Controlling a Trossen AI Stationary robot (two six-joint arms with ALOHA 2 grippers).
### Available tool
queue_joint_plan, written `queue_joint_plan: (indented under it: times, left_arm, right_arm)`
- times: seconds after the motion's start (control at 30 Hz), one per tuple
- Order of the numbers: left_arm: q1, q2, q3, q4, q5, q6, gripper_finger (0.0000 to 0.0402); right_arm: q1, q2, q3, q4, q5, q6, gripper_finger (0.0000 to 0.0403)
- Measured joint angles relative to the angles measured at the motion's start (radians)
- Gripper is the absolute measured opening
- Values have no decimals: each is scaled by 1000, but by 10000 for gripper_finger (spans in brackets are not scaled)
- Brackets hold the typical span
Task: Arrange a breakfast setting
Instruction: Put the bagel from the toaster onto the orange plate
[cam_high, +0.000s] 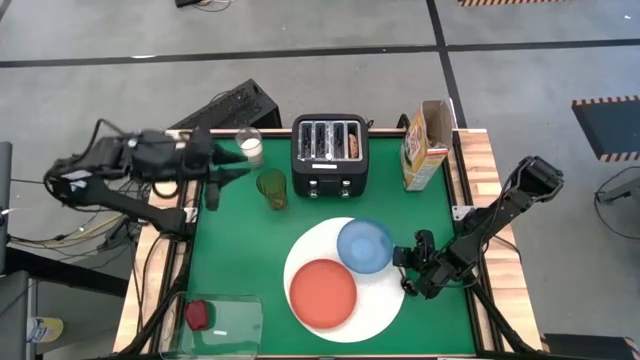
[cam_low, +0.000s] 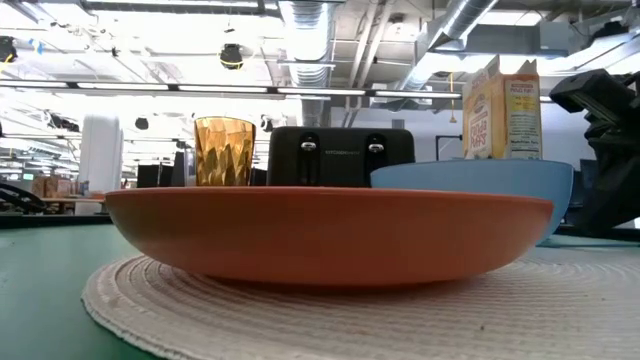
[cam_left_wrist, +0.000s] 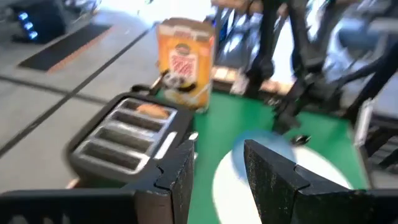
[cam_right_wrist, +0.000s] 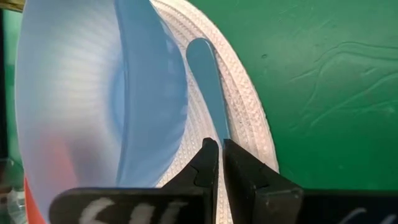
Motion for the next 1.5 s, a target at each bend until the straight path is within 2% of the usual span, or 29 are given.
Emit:
queue_joint_plan:
  times: [0.13,0.23,0.4,0.57,0.77,0.93,1.13,1.33,1.4,1.5]
  left_arm:
    - [-49,-186,-321,262,9,1,128]
    - [-64,-296,-514,403,6,-38,128]
    - [-64,-401,-683,491,4,-125,128]
    - [-64,-421,-704,495,10,-192,128]
    - [-64,-396,-704,501,40,-194,128]
    - [-64,-354,-704,511,63,-186,128]
    - [-64,-320,-704,589,64,-140,128]
    - [-64,-326,-704,632,93,-113,128]
    - [-64,-354,-695,587,143,-105,128]
    - [-65,-429,-690,566,153,-81,128]
  right_arm:
    - [0,0,0,0,0,0,48]
    - [0,0,0,0,0,1,48]
    - [0,-4,0,-1,-1,1,48]
    - [7,-65,0,-32,-2,0,48]
    - [55,-217,0,-93,8,-13,48]
    - [97,-353,0,-91,149,-97,48]
    - [89,-492,1,-19,314,-300,48]
    - [44,-563,1,70,327,-516,48]
    - [36,-576,1,95,326,-577,48]
    - [21,-590,1,124,325,-631,48]
